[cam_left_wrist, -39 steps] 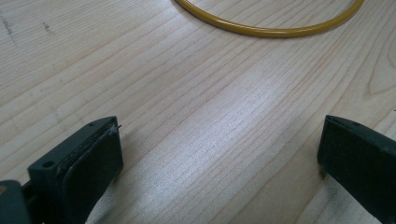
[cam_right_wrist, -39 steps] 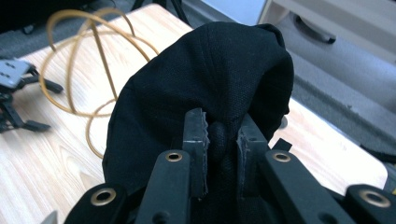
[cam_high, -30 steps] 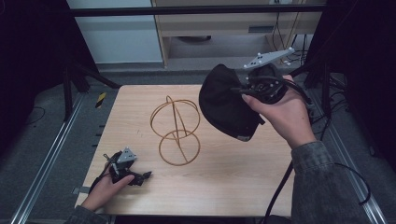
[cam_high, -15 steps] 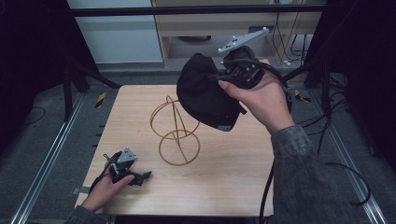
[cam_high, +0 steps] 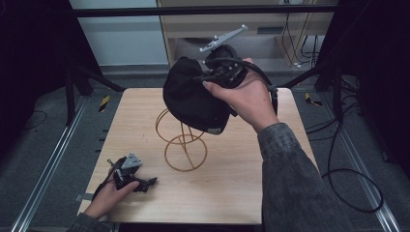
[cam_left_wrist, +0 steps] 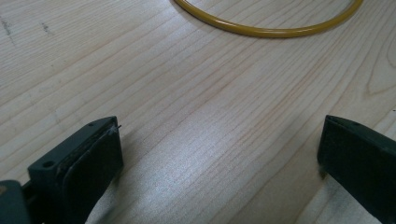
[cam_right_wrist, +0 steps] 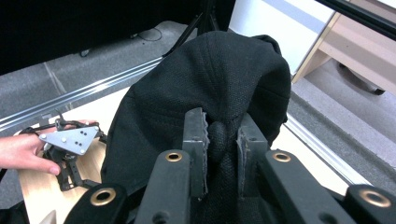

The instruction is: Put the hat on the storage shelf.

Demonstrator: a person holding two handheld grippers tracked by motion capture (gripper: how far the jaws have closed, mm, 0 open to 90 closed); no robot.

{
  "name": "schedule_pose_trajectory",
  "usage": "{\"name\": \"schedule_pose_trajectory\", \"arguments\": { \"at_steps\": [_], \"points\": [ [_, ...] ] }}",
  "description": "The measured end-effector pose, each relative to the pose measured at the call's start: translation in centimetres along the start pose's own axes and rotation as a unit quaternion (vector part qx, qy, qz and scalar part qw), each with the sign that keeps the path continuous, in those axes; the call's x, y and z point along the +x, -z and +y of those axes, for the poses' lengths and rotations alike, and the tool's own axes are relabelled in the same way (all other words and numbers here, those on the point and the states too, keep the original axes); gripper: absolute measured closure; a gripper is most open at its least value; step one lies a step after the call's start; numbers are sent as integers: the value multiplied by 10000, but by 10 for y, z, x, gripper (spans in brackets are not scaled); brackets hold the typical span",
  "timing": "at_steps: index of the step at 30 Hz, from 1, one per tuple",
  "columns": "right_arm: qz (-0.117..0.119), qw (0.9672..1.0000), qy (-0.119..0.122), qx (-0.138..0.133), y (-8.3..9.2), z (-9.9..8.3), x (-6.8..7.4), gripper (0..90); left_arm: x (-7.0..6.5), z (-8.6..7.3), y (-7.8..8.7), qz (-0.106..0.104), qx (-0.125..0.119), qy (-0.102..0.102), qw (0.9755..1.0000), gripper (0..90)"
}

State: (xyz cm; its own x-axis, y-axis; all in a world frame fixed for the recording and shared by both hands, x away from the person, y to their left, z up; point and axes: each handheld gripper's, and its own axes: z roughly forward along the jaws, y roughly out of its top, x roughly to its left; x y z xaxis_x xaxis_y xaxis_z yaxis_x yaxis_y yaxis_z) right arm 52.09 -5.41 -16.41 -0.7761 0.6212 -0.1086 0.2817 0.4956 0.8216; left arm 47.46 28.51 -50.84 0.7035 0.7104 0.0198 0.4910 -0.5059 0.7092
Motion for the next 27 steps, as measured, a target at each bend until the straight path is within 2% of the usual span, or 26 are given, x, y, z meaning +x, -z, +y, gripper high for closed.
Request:
{"name": "schedule_pose_trajectory", "arguments": {
  "at_steps": [10,13,15,27],
  "points": [
    [110,9998,108,129,-18,14,9,776,0,0,0,1,1,-10,10000,0],
    [128,9997,136,174,-22,15,11,775,0,0,0,-1,-1,-10,10000,0],
    [129,9994,153,297,-30,16,13,773,-1,0,0,-6,-2,-14,10000,0],
    [211,9984,184,493,-49,18,16,771,-1,1,-1,-14,2,-26,10000,0]
  ]
}}
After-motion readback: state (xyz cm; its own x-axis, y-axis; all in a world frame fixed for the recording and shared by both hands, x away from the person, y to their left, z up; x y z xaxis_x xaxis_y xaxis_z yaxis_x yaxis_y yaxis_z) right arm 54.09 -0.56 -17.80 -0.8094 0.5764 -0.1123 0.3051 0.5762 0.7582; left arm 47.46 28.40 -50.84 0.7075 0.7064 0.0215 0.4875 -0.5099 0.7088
